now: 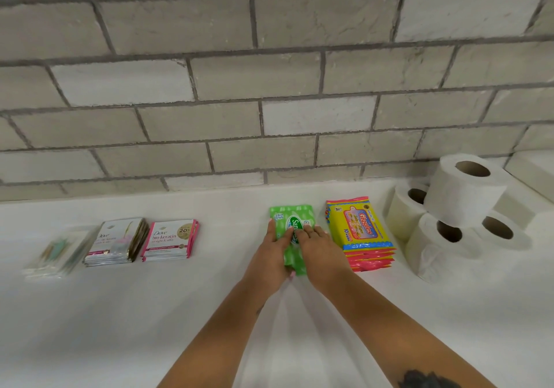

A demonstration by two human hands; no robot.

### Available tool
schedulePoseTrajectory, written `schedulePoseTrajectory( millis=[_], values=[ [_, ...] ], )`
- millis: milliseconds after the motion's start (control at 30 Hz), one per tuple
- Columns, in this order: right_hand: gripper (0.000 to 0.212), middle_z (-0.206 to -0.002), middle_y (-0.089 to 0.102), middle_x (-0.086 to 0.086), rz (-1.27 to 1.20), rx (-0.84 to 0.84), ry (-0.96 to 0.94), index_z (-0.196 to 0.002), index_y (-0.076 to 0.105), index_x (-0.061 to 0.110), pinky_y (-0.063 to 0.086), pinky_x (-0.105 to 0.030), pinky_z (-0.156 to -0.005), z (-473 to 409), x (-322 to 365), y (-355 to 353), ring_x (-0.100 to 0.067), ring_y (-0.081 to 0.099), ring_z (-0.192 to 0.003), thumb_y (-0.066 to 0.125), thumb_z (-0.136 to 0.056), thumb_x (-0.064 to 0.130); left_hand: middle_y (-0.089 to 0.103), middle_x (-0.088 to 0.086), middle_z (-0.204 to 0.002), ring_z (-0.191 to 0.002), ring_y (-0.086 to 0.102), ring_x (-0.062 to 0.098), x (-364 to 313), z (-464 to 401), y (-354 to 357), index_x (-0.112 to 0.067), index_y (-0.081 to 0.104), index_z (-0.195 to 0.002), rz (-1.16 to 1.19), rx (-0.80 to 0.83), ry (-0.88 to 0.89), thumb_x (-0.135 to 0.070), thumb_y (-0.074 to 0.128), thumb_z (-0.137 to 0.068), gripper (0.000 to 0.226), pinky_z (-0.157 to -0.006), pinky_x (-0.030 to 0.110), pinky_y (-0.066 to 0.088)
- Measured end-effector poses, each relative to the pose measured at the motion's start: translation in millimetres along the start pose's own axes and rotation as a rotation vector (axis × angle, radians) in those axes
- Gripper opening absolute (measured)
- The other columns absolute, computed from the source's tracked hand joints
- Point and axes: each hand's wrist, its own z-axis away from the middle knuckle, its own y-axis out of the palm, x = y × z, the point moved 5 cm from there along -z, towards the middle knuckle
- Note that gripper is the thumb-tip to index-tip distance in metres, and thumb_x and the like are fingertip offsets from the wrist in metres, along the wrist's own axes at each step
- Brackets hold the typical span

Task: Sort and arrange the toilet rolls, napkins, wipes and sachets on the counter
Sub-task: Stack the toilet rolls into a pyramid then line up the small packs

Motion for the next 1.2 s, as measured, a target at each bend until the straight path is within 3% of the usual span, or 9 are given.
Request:
schedulePoseTrajectory(
  millis=[433, 567, 633, 800, 867, 933, 1033, 1200],
  values=[
    [0.08, -0.156, 0.015, -0.012, 0.006, -0.004, 0.0, -0.148, 0.014, 0.01, 0.013, -0.036, -0.119, -3.1, -1.6, 0.5, -0.03, 0.012, -0.145, 0.063, -0.085, 0.01, -0.013, 0.006, -0.158, -0.143, 0.024, 0.019, -3.8, -1.4, -3.1, -0.022, 0.021, -0.149, -0.006, 0.006, -0.012, -0.006, 0.073, -0.074, 0.092, -0.1, 0.013, 0.028],
    [0.087, -0.157, 0.015, -0.011, -0.021, 0.014, -0.003, -0.149, 0.013, 0.011, 0.013, -0.038, -0.119, -0.4, -2.1, -0.4, -0.03, 0.011, -0.145, 0.067, -0.083, 0.028, -0.012, 0.005, -0.158, -0.143, 0.023, 0.02, -1.5, -0.8, -2.8, -0.024, 0.022, -0.148, 0.0, 0.021, -0.032, -0.009, 0.075, -0.073, 0.093, -0.107, 0.019, 0.027],
    [0.092, -0.157, 0.014, -0.009, -0.042, 0.022, 0.009, -0.15, 0.012, 0.013, 0.012, -0.04, -0.119, 1.2, -2.4, -0.8, -0.03, 0.01, -0.145, 0.067, -0.08, 0.038, -0.013, 0.008, -0.158, -0.145, 0.018, 0.023, -1.9, 1.2, -3.5, -0.025, 0.018, -0.149, 0.0, 0.051, -0.041, -0.012, 0.076, -0.074, 0.096, -0.111, 0.025, 0.025],
    [0.096, -0.159, -0.001, -0.007, -0.091, 0.04, 0.035, -0.151, 0.003, 0.014, 0.0, -0.04, -0.118, 6.2, -2.3, -4.3, -0.029, -0.002, -0.146, 0.062, -0.08, 0.041, -0.013, 0.009, -0.158, -0.147, -0.005, 0.027, 0.6, 9.0, -9.2, -0.025, -0.002, -0.15, 0.03, 0.127, -0.087, -0.027, 0.083, -0.066, 0.12, -0.118, 0.037, 0.017],
    [0.093, -0.159, 0.004, -0.007, -0.155, -0.011, 0.016, -0.151, 0.007, 0.014, 0.003, -0.038, -0.119, 10.2, 3.1, -11.3, -0.026, 0.002, -0.146, 0.063, -0.081, 0.038, -0.002, 0.006, -0.16, -0.147, -0.002, 0.028, 1.8, 17.4, -19.3, -0.026, 0.001, -0.15, 0.038, 0.084, -0.096, -0.032, 0.08, -0.069, 0.113, -0.119, 0.039, 0.014],
    [0.084, -0.155, 0.023, -0.009, -0.274, -0.088, 0.004, -0.149, 0.017, 0.015, 0.019, -0.034, -0.116, 15.4, 11.2, -20.1, -0.025, 0.02, -0.143, 0.064, -0.081, 0.029, 0.008, 0.005, -0.159, -0.147, 0.008, 0.022, 3.1, 31.3, -34.2, -0.019, 0.01, -0.151, 0.048, -0.005, -0.124, -0.029, 0.072, -0.079, 0.096, -0.119, 0.031, 0.013],
    [0.068, -0.134, 0.052, -0.008, -0.414, -0.172, 0.001, -0.145, 0.027, 0.02, 0.041, -0.028, -0.093, 25.1, 28.4, -32.6, -0.025, 0.05, -0.122, 0.057, -0.084, 0.02, 0.027, 0.002, -0.155, -0.143, 0.024, 0.015, 9.2, 54.8, -59.6, -0.014, 0.024, -0.148, 0.078, -0.197, -0.157, -0.02, 0.063, -0.087, 0.073, -0.112, 0.019, 0.015],
    [0.058, -0.126, 0.06, -0.007, -0.535, -0.219, -0.084, -0.14, 0.037, 0.019, 0.044, -0.029, -0.093, 35.9, 66.5, -36.7, -0.025, 0.057, -0.114, 0.057, -0.086, 0.018, 0.048, 0.0, -0.142, -0.13, 0.044, 0.015, 24.4, 98.0, -91.1, -0.014, 0.043, -0.139, 0.208, -0.434, -0.269, -0.019, 0.062, -0.088, 0.054, -0.103, 0.015, 0.029]
  ],
)
